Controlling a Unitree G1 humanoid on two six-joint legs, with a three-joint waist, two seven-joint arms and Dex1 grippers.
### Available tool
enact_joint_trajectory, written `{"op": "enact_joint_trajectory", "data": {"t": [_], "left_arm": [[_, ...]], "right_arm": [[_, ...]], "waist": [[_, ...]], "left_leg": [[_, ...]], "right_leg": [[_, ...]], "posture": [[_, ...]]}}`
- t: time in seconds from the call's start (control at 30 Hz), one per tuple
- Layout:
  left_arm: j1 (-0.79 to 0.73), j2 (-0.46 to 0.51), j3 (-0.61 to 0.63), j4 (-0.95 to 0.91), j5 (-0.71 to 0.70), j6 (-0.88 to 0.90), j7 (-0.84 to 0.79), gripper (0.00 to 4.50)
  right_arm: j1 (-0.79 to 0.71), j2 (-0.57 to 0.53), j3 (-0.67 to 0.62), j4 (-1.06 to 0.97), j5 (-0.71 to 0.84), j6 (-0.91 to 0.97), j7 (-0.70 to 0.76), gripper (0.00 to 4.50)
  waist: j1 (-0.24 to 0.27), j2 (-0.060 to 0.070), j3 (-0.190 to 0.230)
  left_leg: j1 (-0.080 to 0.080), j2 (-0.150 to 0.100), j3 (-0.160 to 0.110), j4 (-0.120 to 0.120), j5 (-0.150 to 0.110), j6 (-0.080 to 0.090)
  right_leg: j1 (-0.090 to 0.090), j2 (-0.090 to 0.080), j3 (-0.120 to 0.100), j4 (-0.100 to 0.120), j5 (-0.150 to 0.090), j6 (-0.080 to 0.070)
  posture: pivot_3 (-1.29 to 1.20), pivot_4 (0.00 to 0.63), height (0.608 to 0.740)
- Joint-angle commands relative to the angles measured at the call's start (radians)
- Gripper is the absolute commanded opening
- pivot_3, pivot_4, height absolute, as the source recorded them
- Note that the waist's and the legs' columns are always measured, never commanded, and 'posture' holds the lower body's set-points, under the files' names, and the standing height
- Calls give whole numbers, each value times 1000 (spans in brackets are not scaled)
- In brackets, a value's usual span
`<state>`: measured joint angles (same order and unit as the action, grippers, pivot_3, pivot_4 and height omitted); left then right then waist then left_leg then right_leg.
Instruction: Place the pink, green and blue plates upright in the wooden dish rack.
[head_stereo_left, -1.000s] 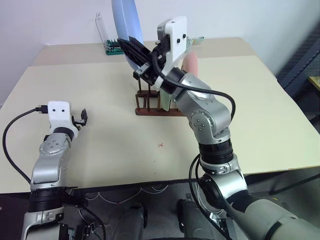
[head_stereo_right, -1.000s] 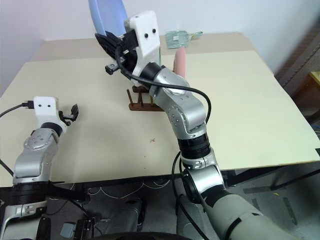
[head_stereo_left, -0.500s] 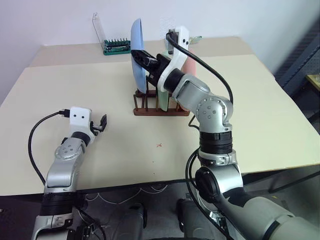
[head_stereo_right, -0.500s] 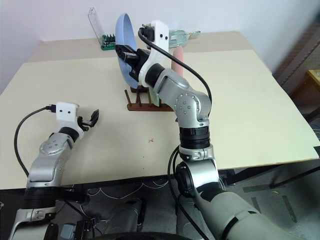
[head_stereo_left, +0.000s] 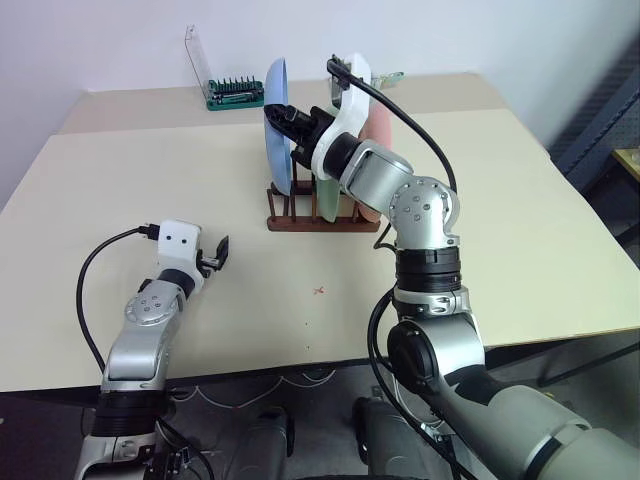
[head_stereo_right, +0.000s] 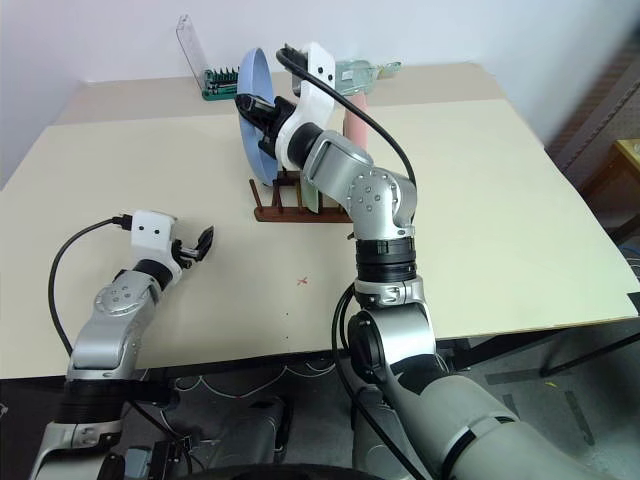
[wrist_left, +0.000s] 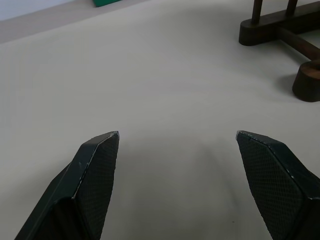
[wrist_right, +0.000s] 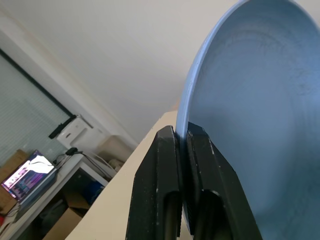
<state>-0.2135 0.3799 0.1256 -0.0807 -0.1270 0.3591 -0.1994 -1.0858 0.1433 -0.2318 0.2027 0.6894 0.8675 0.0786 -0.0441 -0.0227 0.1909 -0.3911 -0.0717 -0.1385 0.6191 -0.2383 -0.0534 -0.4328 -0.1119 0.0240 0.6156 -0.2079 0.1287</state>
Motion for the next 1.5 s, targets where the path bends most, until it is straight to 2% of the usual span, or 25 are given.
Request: {"op": "enact_joint_trajectory", "data": {"t": [0.03,0.07,0.13,0.17,0.23,0.47,0.57,0.67,0.77,0.87,0.93,1.1,1.27,1.5], "left_arm": [[-14,-8,-12,-15,15,-27,-6,3877],[-13,-10,-12,-14,16,-29,-8,3877],[-10,-13,-12,-12,19,-31,-11,3877],[-10,-13,-12,-12,19,-32,-12,3877],[-9,-14,-12,-9,20,-34,-14,3877],[-1,-20,-18,-12,23,-39,-20,3877],[-6,-28,-29,1,29,-46,-22,3877],[-14,-33,-38,14,30,-51,-29,3877],[-14,-33,-52,19,15,-75,-74,3877],[9,-22,-85,-11,-18,-97,-176,3877],[36,4,-122,-49,-53,-100,-284,3877],[40,32,-158,-61,-75,-98,-382,3877],[24,21,-170,-33,-49,-111,-388,3877],[46,11,-168,-27,-48,-140,-380,3877]], "right_arm": [[-37,2,7,5,-2,-12,-8,655],[-40,1,8,8,-4,-20,-9,935],[-44,1,9,11,-8,-32,-9,1793],[-46,0,9,11,-10,-36,-9,2410],[-47,-11,29,-2,-31,-59,6,3288],[-39,-113,170,-127,-153,-171,125,3288],[-10,-214,250,-240,-228,-220,204,3288],[41,-330,220,-341,-241,-220,238,3288],[118,-470,171,-411,-228,-165,284,2508],[215,-629,196,-522,-231,-171,409,915],[303,-758,222,-597,-249,-161,494,53],[410,-899,313,-664,-341,-183,554,53],[447,-901,368,-684,-389,-175,562,53],[421,-858,468,-564,-533,-209,531,53]], "waist": [[0,0,0],[0,0,0],[0,0,0],[0,0,0],[0,0,0],[0,0,0],[1,0,0],[6,0,0],[14,-1,-1],[23,0,0],[24,1,1],[24,2,1],[31,2,1],[32,2,1]], "left_leg": [[0,0,0,0,0,0],[0,0,0,0,0,0],[0,0,0,0,0,0],[0,0,0,0,0,0],[0,0,0,0,0,0],[0,0,0,0,0,0],[0,0,0,0,0,0],[0,0,0,0,0,0],[0,-1,0,1,0,0],[0,-1,1,2,-1,1],[0,0,2,2,-1,2],[0,1,4,3,-1,3],[0,1,4,5,-2,3],[-1,0,4,6,-2,3]], "right_leg": [[0,0,0,0,0,0],[0,0,0,0,0,0],[0,0,0,0,0,0],[0,0,0,0,0,0],[0,0,0,0,0,0],[0,0,0,0,0,0],[0,0,0,0,0,0],[0,0,0,-1,0,0],[2,-1,-1,-2,0,0],[3,-1,-1,-3,0,0],[2,-1,-1,-3,0,0],[3,-1,0,-4,-1,1],[4,-2,0,-4,-1,1],[4,-2,0,-4,-1,1]], "posture": [[0,150,740],[0,150,740],[0,150,740],[0,150,740],[0,150,740],[0,150,740],[0,150,740],[0,150,740],[0,150,740],[0,150,740],[0,150,740],[0,150,740],[0,150,740],[0,150,740]]}}
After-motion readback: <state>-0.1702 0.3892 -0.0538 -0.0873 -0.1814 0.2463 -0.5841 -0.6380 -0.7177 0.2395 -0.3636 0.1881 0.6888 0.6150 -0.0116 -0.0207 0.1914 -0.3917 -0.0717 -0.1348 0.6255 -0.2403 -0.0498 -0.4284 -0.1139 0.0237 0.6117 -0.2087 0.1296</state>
